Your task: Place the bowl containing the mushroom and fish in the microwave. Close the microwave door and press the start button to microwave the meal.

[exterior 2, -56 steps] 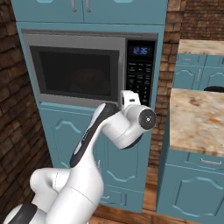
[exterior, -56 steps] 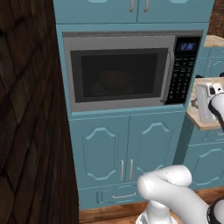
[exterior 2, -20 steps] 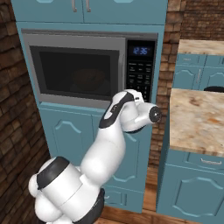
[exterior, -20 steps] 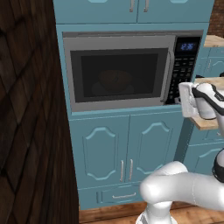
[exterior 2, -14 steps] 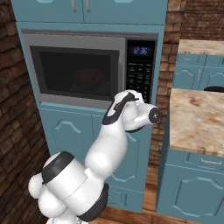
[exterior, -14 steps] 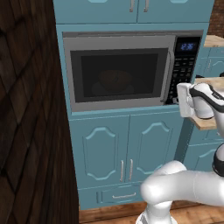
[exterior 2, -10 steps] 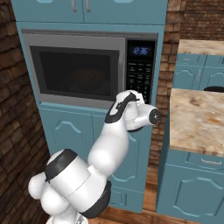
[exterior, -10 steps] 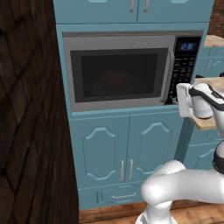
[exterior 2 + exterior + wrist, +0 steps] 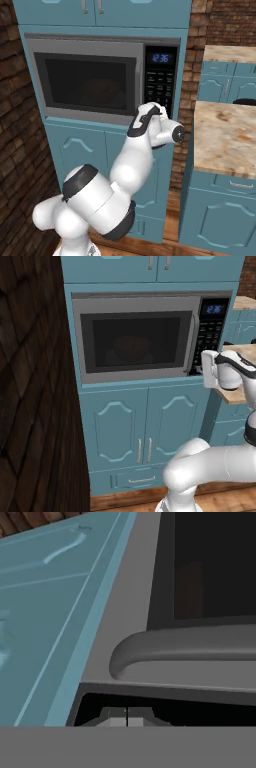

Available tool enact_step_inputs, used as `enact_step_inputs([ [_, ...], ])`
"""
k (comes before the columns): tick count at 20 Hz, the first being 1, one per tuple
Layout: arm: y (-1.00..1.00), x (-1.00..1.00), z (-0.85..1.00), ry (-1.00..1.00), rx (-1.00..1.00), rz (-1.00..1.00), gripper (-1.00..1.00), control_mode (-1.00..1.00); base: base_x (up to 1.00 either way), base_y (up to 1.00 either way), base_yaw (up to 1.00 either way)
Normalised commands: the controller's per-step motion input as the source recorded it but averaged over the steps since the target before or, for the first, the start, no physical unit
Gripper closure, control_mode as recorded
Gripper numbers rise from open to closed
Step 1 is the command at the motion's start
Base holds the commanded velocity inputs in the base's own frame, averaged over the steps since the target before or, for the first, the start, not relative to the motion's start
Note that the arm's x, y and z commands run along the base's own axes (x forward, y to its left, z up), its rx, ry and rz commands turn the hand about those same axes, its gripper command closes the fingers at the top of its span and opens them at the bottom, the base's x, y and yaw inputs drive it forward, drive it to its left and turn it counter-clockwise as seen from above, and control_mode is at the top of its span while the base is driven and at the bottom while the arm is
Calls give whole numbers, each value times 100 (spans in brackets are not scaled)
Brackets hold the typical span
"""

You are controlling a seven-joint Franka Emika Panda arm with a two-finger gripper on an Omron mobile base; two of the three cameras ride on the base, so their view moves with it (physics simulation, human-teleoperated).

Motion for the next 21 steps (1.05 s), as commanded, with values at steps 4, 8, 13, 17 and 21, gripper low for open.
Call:
enact_step_inputs([
  [4, -8, 30, -22, -4, 0, 0, 100, -100, 0, 0, 0],
  [8, -14, 35, -15, -3, 0, -1, 100, -100, 0, 0, 0],
  [13, -14, 41, -20, -7, 0, -6, 100, -100, 0, 0, 0],
  [17, 1, 73, -45, -16, -5, -30, 100, -100, 0, 0, 0],
  [21, 61, 67, -64, -28, -23, -65, 100, -100, 0, 0, 0],
])
